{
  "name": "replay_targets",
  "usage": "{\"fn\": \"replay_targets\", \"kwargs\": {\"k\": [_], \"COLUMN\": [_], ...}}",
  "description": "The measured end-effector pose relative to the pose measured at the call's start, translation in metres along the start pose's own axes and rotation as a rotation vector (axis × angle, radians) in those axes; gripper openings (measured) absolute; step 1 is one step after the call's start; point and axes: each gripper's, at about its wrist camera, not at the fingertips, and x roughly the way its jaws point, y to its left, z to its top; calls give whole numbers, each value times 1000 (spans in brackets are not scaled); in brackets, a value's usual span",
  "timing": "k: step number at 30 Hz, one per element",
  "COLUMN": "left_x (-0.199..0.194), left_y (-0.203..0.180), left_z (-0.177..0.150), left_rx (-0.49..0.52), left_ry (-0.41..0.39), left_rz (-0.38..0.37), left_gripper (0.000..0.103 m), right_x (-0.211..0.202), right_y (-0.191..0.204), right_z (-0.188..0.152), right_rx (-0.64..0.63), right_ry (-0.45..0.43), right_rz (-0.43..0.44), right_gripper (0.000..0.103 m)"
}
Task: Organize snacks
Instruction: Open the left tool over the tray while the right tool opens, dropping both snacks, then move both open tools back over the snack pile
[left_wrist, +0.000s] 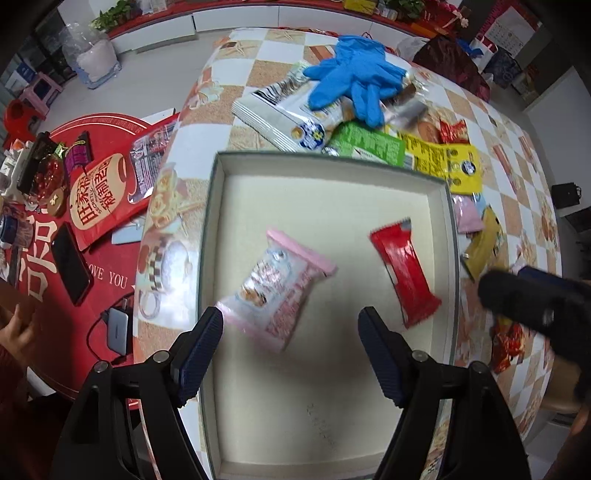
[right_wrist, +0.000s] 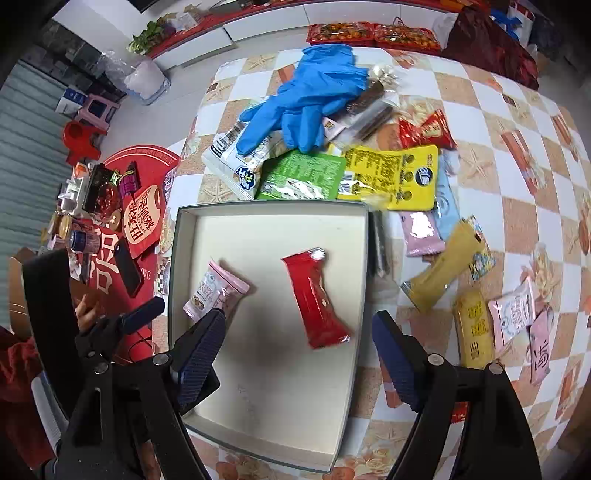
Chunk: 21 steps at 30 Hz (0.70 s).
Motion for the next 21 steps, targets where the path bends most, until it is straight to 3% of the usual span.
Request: {"fn": "replay_targets", "kwargs": {"k": [6,11,15,21], "left_x": [3,17,35,41], "left_y": [-20,-35,-33,-4], "left_z": [-47,-91,-117,-146], "left_rx": [44,94,141,68], "left_ry": [15,74,134,164], "left_rz": [-47,-36,64,61], "left_gripper": [79,79,79,83], "right_x": [-12,-8,-6,-18], "right_y": [-36,-65,-77,-110], "right_z": [-28,-76,-113,-162], "right_rx": [111,109,74,80], "right_ry": [-27,14,44,50], "right_rz": [27,-55,-69,-75], "right_gripper": [83,83,83,83]}}
